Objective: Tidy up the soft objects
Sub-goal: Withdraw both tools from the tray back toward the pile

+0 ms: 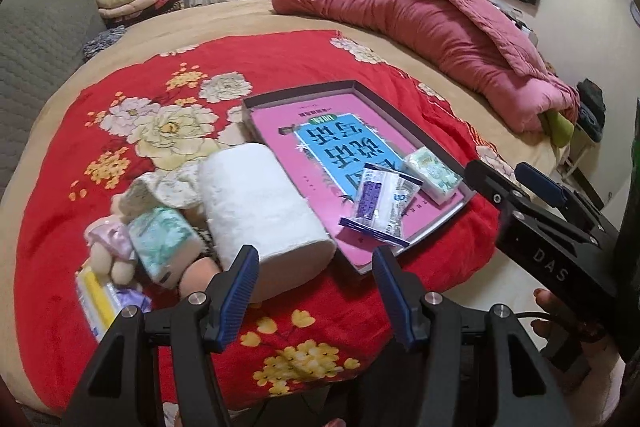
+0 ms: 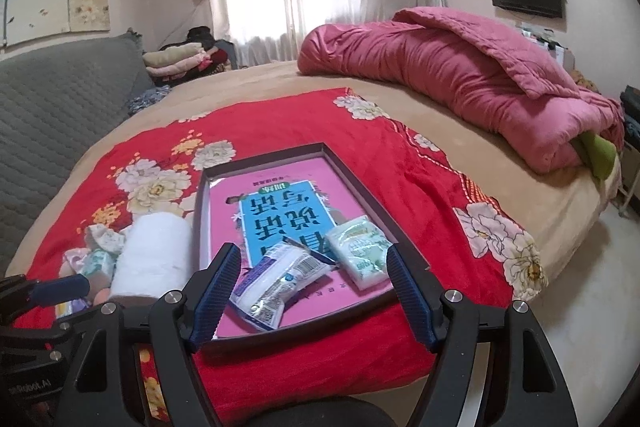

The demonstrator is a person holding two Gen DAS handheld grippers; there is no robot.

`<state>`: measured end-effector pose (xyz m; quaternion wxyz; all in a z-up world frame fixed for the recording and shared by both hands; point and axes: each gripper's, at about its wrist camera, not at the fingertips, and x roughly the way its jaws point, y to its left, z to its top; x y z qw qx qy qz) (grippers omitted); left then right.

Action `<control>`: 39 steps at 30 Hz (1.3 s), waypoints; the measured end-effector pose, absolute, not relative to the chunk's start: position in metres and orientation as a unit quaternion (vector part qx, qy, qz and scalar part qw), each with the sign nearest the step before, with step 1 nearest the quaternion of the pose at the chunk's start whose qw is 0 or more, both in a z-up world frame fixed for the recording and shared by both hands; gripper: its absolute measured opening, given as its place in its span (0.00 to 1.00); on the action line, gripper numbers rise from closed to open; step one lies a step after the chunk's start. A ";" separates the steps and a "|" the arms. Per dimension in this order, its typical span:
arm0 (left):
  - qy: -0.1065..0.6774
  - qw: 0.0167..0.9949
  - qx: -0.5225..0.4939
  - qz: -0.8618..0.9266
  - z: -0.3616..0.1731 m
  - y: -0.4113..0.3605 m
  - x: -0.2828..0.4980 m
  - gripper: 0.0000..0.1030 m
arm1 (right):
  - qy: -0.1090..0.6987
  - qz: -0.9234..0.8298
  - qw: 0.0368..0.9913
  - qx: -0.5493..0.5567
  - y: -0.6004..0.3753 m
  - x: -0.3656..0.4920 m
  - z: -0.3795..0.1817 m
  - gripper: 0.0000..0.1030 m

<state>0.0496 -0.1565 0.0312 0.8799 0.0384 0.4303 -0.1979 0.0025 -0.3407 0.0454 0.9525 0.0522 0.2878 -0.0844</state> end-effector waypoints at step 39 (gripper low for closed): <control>0.428 0.898 -0.049 -0.086 0.036 -0.027 0.025 0.57 | 0.289 0.074 0.953 -0.057 -0.208 -0.016 0.059 0.74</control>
